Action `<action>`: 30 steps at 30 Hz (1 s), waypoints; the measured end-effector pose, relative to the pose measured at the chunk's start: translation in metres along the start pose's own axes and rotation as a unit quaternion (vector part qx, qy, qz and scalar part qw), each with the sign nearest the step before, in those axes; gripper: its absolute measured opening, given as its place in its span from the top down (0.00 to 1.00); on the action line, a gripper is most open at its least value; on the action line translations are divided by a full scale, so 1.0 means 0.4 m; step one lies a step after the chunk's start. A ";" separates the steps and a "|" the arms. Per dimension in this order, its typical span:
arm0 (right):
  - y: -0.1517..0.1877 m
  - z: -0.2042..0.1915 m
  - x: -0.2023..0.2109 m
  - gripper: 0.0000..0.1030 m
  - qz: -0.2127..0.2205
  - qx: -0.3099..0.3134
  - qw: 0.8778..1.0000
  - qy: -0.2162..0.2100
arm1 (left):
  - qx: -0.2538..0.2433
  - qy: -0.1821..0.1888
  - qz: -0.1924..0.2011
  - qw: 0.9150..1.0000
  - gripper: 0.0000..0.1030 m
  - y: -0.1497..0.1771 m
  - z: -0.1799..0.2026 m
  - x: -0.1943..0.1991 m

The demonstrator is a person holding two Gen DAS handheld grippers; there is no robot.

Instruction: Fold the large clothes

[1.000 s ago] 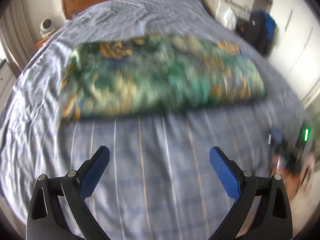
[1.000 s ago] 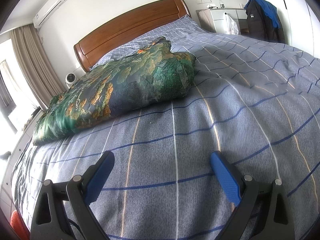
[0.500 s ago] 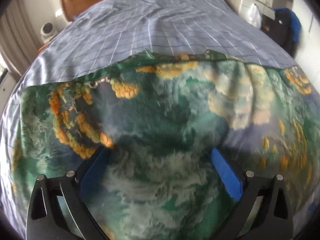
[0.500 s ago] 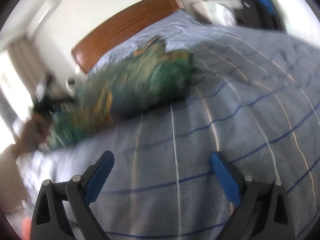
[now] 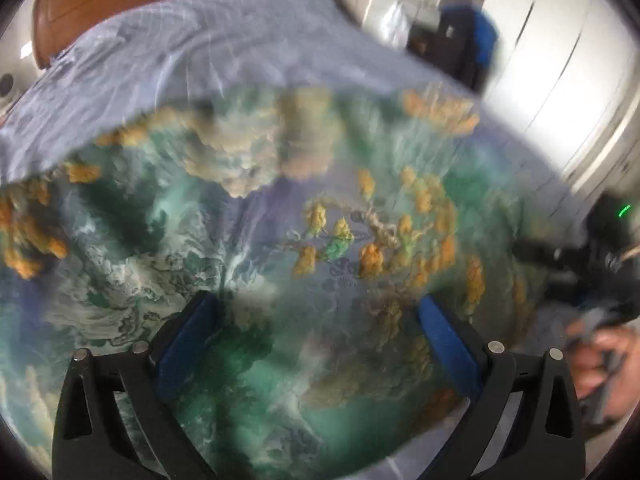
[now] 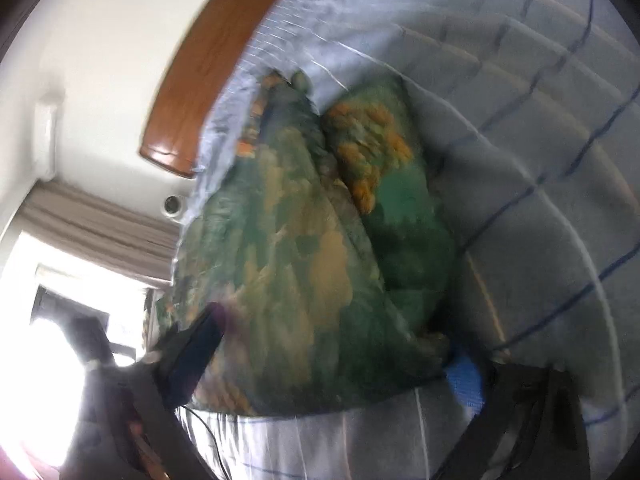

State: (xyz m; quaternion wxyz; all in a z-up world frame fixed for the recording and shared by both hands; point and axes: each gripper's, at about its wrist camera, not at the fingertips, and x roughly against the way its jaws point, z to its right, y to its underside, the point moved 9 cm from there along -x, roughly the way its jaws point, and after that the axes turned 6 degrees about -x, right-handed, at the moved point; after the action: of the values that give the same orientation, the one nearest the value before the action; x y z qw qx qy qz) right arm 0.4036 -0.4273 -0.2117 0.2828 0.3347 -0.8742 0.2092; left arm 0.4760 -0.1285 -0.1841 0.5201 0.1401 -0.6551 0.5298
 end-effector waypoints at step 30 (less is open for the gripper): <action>0.729 -0.714 -0.257 0.74 0.100 0.655 0.743 0.099 | 0.155 0.154 -0.035 0.975 0.68 -0.032 -0.271 0.256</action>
State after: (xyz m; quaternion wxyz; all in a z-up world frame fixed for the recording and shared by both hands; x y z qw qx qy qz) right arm 0.3631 -0.0198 -0.1134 0.0563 0.3252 -0.5179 0.7892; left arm 0.5003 -0.0047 -0.1031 0.6051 0.1589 -0.4717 0.6214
